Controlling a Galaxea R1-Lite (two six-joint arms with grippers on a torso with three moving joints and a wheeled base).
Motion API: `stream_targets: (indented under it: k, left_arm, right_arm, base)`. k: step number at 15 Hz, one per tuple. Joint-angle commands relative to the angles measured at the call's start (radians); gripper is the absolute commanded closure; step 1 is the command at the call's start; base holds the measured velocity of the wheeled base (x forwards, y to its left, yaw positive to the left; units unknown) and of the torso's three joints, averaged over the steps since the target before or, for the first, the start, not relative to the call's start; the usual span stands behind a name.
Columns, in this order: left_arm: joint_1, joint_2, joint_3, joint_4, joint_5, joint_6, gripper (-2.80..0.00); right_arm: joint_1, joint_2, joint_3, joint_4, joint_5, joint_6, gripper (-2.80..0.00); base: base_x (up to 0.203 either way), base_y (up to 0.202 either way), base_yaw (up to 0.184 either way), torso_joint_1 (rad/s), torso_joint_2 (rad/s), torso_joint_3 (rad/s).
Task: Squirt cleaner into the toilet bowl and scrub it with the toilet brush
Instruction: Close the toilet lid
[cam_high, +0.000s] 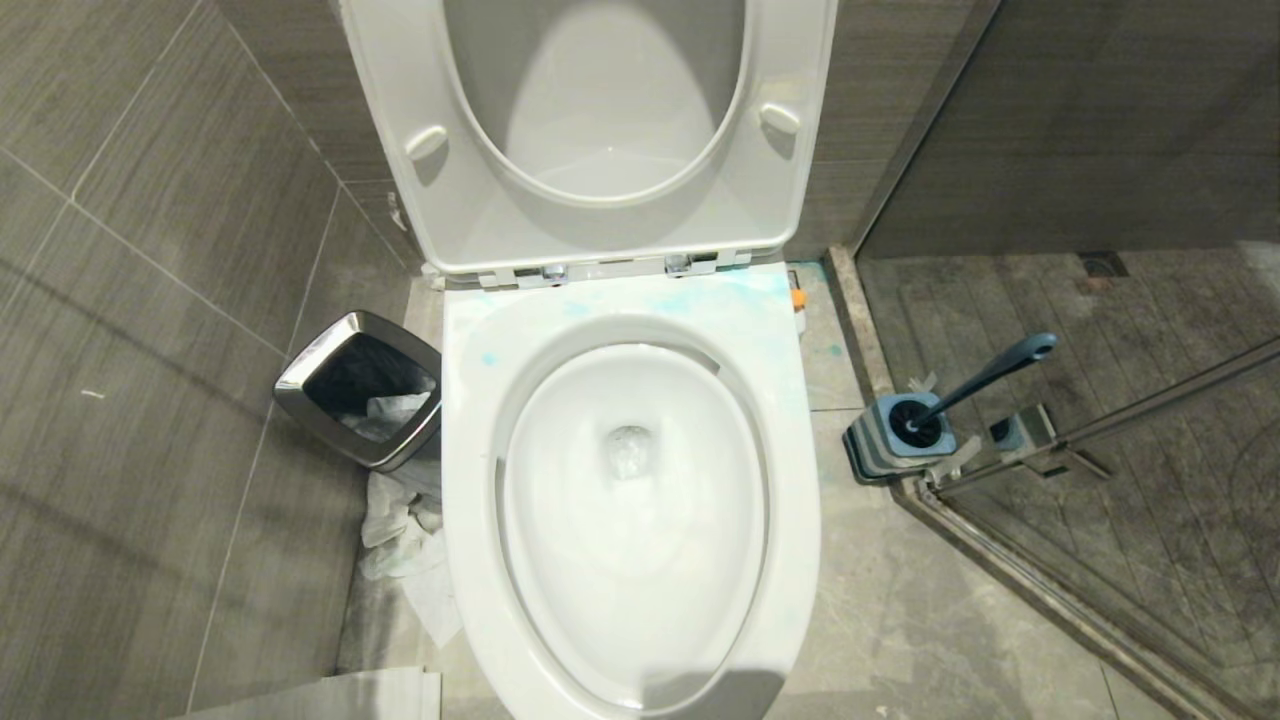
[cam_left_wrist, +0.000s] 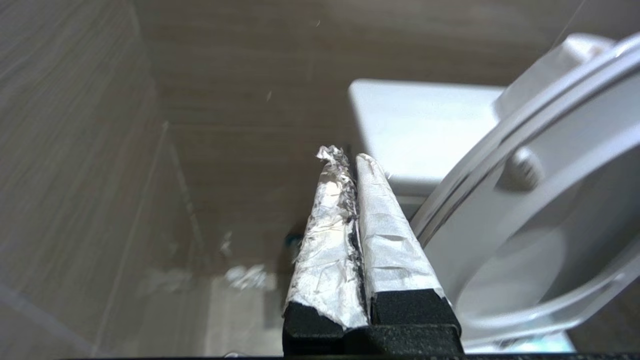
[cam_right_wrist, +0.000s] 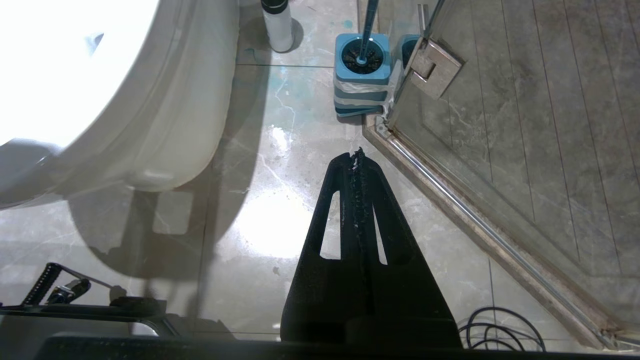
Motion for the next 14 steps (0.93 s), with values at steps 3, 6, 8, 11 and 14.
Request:
stream_targets:
  k: [3,6,8,11,14]
  left_arm:
    - [0.050,-0.027,0.084,-0.014,-0.024,0.031,0.00]
    - [0.048,0.158,-0.047,-0.062,-0.130,0.028,0.00]
    - [0.032,0.304,-0.204,-0.093,-0.185,0.010,0.00]
    - [-0.002,0.446,-0.256,-0.365,-0.309,-0.096,0.00]
    - [-0.040,0.509,-0.261,-0.543,-0.369,-0.210,0.00]
  right_arm:
    - [0.000,0.001,0.000,0.000,0.000,0.000,0.00]
    - [0.000,0.001,0.000,0.000,0.000,0.000,0.00]
    - [0.000,0.001,0.000,0.000,0.000,0.000,0.00]
    - [0.000,0.001,0.000,0.000,0.000,0.000,0.00]
    - [0.000,0.001,0.000,0.000,0.000,0.000,0.00]
  base:
    - [0.000,0.000,0.000,0.000,0.00,0.000]
    - [0.000,0.000,0.000,0.000,0.00,0.000]
    - [0.000,0.000,0.000,0.000,0.00,0.000]
    - [0.000,0.000,0.000,0.000,0.00,0.000]
    - [0.000,0.000,0.000,0.000,0.00,0.000]
